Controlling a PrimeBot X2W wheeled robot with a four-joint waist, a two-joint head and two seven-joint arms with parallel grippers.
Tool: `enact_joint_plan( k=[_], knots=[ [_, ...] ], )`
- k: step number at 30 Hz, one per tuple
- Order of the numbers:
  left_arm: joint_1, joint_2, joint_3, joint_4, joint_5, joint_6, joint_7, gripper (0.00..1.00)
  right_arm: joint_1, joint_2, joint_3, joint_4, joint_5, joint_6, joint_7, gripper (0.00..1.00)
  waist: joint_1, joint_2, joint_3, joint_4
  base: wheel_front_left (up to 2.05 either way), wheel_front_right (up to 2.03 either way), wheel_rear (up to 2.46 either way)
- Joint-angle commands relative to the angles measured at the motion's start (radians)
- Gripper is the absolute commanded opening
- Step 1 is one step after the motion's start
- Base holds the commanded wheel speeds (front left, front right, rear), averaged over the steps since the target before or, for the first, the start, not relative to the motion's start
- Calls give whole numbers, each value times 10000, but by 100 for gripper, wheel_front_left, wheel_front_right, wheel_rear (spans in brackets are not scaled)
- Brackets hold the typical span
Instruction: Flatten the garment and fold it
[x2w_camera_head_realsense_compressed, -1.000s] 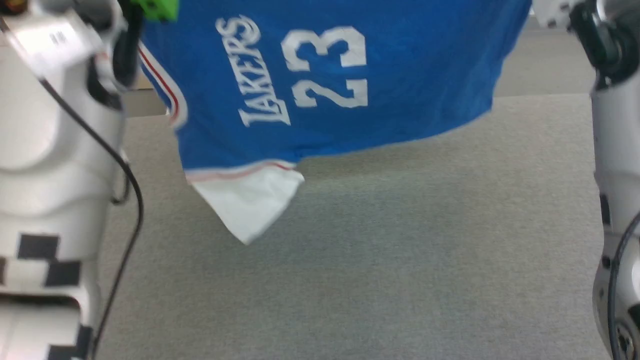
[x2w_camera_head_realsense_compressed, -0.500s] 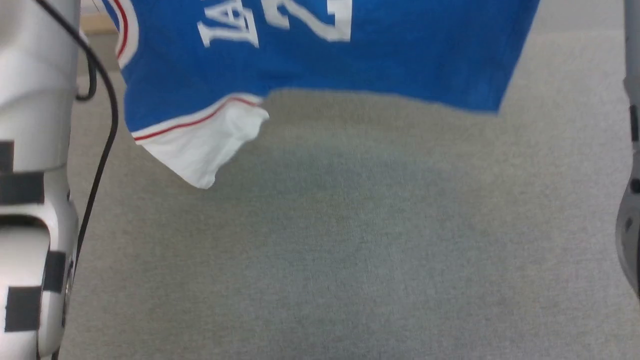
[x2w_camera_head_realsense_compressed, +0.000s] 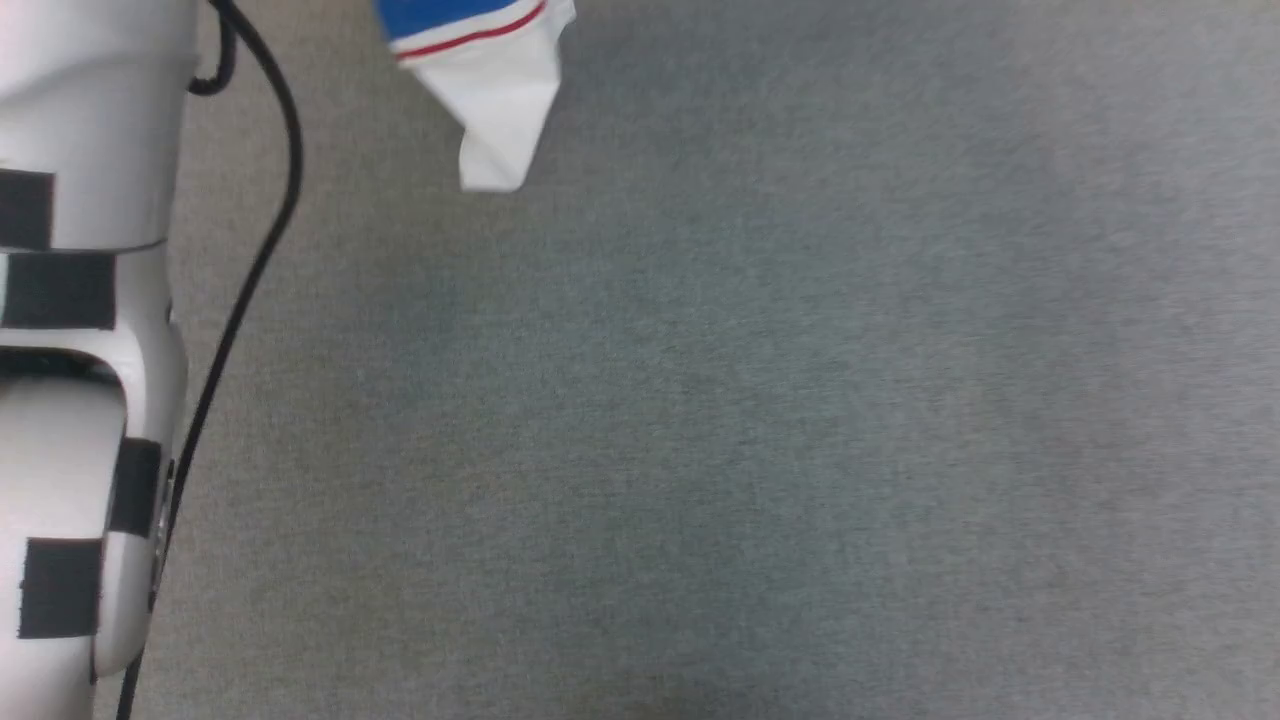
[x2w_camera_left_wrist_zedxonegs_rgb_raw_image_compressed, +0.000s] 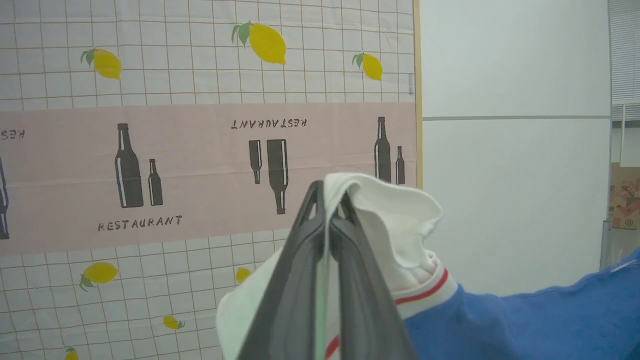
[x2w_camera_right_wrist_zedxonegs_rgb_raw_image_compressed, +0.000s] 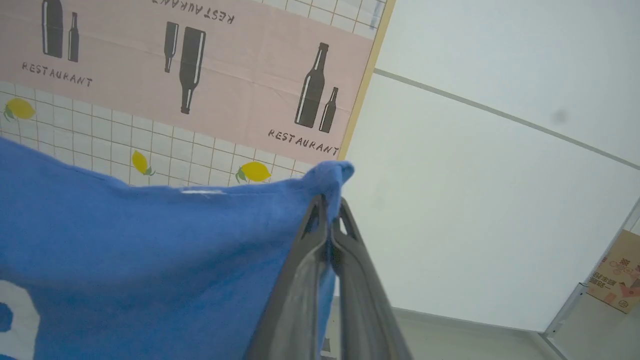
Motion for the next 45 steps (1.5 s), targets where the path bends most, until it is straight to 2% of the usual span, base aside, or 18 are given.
enact_joint_plan(
  k=[1, 7, 11, 15, 20, 25, 28, 30, 31, 37, 45],
  knots=[
    [-37, -17, -62, 130, 133, -135, -303, 0, -92, -64, 18, 87, -187, -11, -211, 0, -1, 87, 744, 410, 0, 0, 0],
    [743, -203, -103, 653, -166, -571, -1241, 0, 185, -310, 69, 513, -482, -11, -787, 0, -1, 87, 1282, 674, 0, 0, 0],
    [1599, -304, -133, 703, -423, -949, -1550, 0, 556, -375, 417, 873, -270, -11, -1198, 0, -1, 87, 1312, 755, 0, 0, 0],
    [2624, -255, -112, 274, -653, -1229, -1690, 0, 1062, -583, 1263, 1049, 416, -11, -1621, 0, -1, 87, 1165, 850, 0, 0, 0],
    [4379, -11, -116, -859, -952, -1341, -1711, 0, 2412, -1295, 2431, 462, 2030, -11, -1905, 0, -1, 87, 743, 1016, 0, 0, 0],
    [6409, 250, -17, -2706, -1280, -972, -1526, 0, 4277, -2318, 2766, -1163, 3855, -11, -1787, 0, -1, 87, 452, 1115, 0, 0, 0],
    [7928, 485, -34, -4003, -1246, -485, -1427, 0, 5772, -2885, 2448, -2432, 4669, -11, -1583, 0, -1, 87, 301, 1141, 0, 0, 0],
    [8967, 605, -70, -4691, -1166, -144, -1444, 0, 6828, -3016, 2139, -3167, 5037, -11, -1499, 0, -1, 87, 112, 1127, 0, 0, 0],
    [9979, 660, -89, -5266, -1142, 184, -1474, 0, 7849, -2982, 1733, -3839, 5241, -11, -1410, 0, -1, 87, -52, 1093, 0, 0, 0],
    [12404, 696, -45, -6291, -1239, 925, -1580, 0, 10645, -2163, 623, -5520, 5213, -11, -997, 0, -1, 87, -564, 1031, 0, 0, 0],
    [14335, 809, -213, -5976, -1575, 1222, -1307, 0, 13302, -1102, 119, -6395, 5057, -11, -132, 0, -1, 87, -1359, 1101, 0, 0, 0]
  ],
)
